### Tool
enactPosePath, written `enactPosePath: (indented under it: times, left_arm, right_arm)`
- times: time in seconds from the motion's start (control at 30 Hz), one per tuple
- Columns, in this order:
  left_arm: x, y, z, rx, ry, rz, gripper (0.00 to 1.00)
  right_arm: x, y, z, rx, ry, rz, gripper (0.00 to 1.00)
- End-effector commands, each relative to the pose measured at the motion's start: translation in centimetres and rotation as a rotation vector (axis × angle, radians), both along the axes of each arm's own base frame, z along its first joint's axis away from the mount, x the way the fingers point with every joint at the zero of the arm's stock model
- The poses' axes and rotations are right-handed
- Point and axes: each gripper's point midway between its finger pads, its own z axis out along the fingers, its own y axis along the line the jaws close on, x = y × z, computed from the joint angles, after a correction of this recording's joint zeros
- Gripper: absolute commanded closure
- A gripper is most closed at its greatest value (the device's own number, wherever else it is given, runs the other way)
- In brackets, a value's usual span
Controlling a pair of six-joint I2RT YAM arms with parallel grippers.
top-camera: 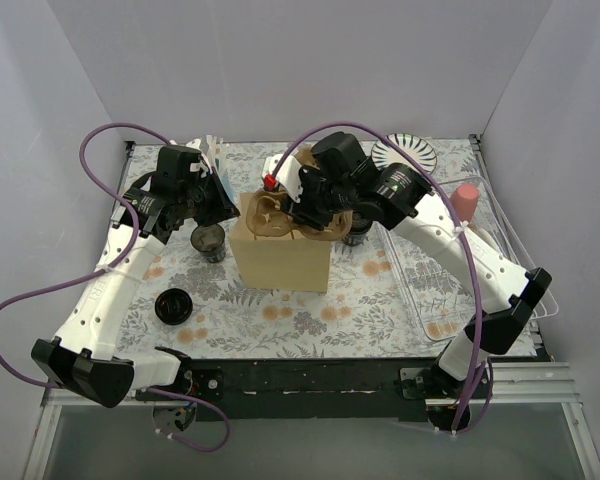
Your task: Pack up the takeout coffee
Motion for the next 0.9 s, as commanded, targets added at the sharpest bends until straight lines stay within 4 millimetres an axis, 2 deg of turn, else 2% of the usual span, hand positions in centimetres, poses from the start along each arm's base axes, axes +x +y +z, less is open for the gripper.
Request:
enactPosePath:
  times: [0.0, 0.27, 0.4, 0.63, 0.67, 0.87]
  left_arm:
    - [-0.2, -0.1, 1.6, -0.014, -0.049, -0.017, 1.00]
    - [-0.2, 0.3, 1.6, 0.002, -0.043, 0.004, 1.00]
    - [0.0, 0.5, 2.0, 0.005, -0.042, 0.024, 1.00]
    - [-0.2, 0.7, 1.7, 0.011, -0.027, 0.036, 1.00]
    - [-0.2, 0.7, 1.6, 0.014, -0.026, 0.034, 1.00]
    - [0.1, 0.8, 1.9, 0.022, -0.031, 0.040, 1.00]
  right_arm:
    - [0.4, 1.6, 2.1, 0.081, -0.074, 0.059, 0.59]
    - [0.3, 2.8, 2.4, 0.134, -0.098, 0.108, 0.60]
    - [0.3, 3.5, 1.9, 0.143, -0.093, 0.137, 0.60]
    - [0.3, 4.3, 0.9, 0.175, -0.078, 0.169, 0.60]
    - [0.1, 4.4, 0.1, 0.175, -0.058, 0.180, 0.60]
    - [0.2, 4.5, -1.5, 0.187, -0.026, 0.209, 0.60]
